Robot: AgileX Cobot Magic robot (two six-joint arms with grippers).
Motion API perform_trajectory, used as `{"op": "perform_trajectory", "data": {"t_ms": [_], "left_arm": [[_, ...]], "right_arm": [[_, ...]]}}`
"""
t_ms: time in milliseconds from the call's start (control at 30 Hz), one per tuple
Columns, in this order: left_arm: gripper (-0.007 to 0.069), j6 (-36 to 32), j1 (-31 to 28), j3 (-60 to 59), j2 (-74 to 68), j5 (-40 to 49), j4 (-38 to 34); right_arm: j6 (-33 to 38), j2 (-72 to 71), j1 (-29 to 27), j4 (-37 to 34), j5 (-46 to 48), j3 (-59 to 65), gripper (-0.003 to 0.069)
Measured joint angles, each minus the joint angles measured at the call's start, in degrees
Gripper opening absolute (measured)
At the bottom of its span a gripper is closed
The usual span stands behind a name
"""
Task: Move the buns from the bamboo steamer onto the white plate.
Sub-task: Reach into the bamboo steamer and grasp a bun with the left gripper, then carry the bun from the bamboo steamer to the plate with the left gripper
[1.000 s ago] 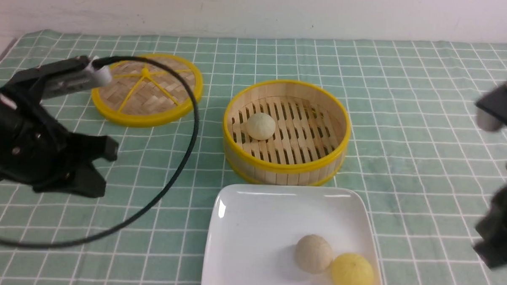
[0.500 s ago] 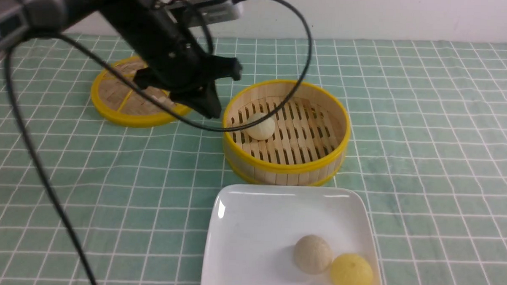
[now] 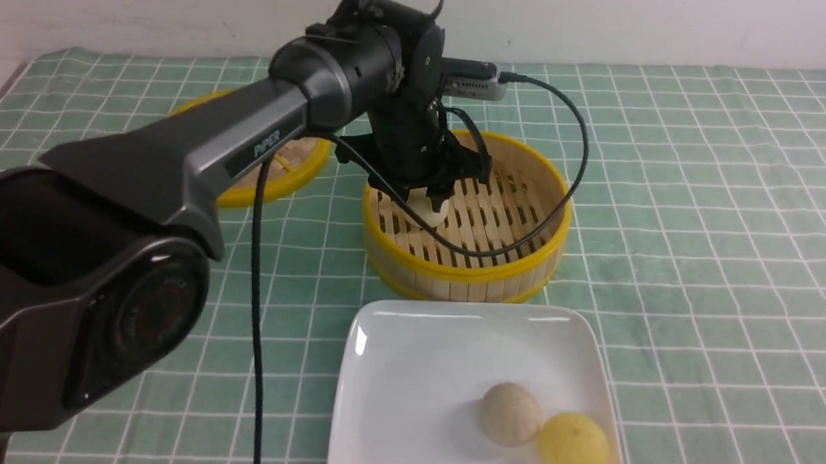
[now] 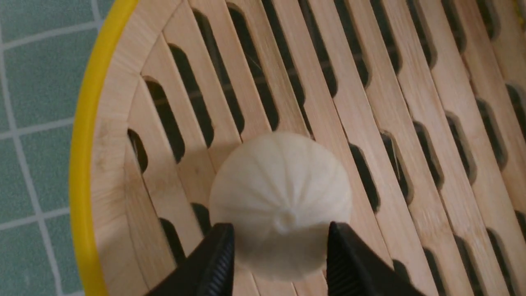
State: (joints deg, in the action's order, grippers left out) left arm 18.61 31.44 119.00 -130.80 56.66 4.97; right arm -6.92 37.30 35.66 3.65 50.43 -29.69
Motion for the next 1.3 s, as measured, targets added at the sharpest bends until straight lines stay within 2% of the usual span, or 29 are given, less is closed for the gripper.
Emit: {"op": "perform_trajectory", "data": {"t_ms": [100,233,300,400,567,733,900,1000,1067,1133,1300], "left_arm": [[0.0251,0.23,0.0,0.19,-1.24,-0.47,1.54],[0.0062,0.42,0.0,0.56,-1.45,0.61,1.41],[0.0032,0.42,0.0,0.6,-0.76,1.94,0.09],[0.0027,0.16,0.11,0.55,1.65,5.16,-1.32],[0.0027,-4.57,0.23,0.43,10.68,12.78,-1.18],[0.0027,-7.79,0.23,-2.03,21.75,14.2,-0.6],[0.0029,-8.78,0.23,-13.07,28.42,14.44,-8.26],[0.003,-9.1,0.23,-25.06,29.99,14.38,-14.21],[0.0031,-9.1,0.25,-30.92,29.82,12.66,-16.56],[0.0036,-9.82,0.25,-38.79,29.04,7.06,-19.81],[0.0067,-11.51,0.29,-46.43,27.54,-3.07,-22.33]], "right_arm": [[0.0,0.0,0.0,0.0,-0.12,0.0,0.0002],[0.0,0.0,0.0,0.0,-0.21,0.0,0.0004],[0.0,0.0,0.0,0.0,-0.21,0.0,0.0006],[-0.16,-0.06,0.0,-0.18,-0.21,0.0,0.0008],[-0.56,-0.06,0.0,-0.18,-0.21,0.0,0.0012],[-0.62,-0.06,0.0,-0.18,-0.21,0.0,0.0015],[-0.62,-0.06,0.0,-0.18,-0.21,0.0,0.0021],[-0.62,-0.06,0.0,-0.13,-0.27,0.0,0.0026],[-0.62,-0.06,0.0,0.03,-0.27,0.0,0.0029],[-0.62,-0.06,0.0,0.03,-0.27,0.0,0.0034],[-0.62,-0.06,0.0,0.03,-1.35,0.0,0.0036]]}}
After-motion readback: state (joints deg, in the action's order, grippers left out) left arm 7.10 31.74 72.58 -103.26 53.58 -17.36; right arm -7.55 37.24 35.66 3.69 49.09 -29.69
